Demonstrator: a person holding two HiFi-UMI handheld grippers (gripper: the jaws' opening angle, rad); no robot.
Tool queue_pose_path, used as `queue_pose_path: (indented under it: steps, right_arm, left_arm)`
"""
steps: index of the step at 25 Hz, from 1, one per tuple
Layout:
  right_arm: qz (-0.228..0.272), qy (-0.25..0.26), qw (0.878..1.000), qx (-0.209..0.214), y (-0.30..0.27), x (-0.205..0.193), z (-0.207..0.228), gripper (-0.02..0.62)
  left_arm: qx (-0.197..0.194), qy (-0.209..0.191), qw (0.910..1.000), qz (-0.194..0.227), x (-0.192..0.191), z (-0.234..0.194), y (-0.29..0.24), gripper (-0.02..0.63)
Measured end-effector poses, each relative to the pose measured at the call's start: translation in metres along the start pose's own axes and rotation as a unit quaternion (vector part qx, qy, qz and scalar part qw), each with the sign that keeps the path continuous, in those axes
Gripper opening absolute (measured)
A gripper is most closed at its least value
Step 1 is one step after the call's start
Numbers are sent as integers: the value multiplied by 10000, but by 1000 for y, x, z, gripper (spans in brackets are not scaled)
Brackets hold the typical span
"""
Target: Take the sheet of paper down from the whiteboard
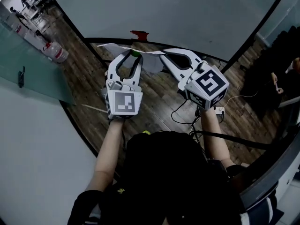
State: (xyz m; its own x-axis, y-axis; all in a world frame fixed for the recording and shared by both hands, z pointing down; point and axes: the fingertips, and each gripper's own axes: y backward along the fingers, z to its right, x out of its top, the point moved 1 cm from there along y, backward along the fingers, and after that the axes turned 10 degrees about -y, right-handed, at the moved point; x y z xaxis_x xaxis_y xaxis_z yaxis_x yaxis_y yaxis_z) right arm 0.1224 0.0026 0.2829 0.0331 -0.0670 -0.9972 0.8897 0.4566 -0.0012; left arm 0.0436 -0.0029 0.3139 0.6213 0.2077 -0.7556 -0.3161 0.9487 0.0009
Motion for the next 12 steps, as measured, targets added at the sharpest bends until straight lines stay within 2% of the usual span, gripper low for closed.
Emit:
queue_pose_path:
  steps: [12]
  right_arm:
    - [-77, -98, 9999, 32, -1, -8, -3, 17]
  left_arm:
    - [-15, 8, 10000, -50, -3, -1, 3, 135]
